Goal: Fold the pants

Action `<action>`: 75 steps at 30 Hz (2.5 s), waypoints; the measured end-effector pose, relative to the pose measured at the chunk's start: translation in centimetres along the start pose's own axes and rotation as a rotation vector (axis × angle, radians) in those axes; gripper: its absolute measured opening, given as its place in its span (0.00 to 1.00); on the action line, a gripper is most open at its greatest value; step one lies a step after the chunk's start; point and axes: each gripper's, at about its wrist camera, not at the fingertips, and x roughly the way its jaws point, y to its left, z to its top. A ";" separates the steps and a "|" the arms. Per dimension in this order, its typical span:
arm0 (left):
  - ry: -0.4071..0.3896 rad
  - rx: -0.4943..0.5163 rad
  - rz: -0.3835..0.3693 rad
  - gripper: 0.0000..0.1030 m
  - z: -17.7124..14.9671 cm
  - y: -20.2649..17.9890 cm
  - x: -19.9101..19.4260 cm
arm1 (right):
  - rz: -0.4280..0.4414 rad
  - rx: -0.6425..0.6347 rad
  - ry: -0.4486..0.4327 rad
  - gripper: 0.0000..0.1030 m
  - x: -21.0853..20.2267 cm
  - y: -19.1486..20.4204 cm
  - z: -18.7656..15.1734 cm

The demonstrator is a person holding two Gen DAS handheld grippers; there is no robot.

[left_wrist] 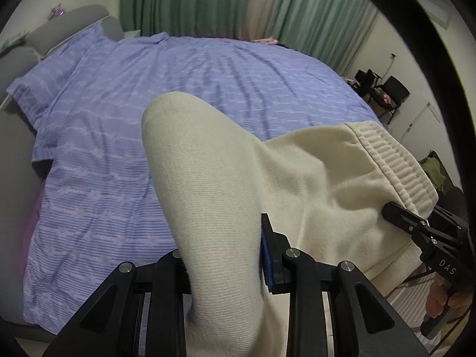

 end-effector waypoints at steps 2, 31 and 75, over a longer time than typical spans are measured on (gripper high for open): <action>0.007 -0.007 0.018 0.27 0.2 2.6 1.1 | 0.006 -0.024 0.029 0.34 2.5 1.9 0.6; 0.262 -0.088 0.216 0.48 -2.4 23.3 19.4 | 0.007 -0.014 0.422 0.57 29.2 9.0 -1.3; -0.293 -0.112 0.289 1.00 -7.9 -27.3 -11.2 | -0.147 -0.096 -0.123 0.94 -20.3 -17.6 -4.3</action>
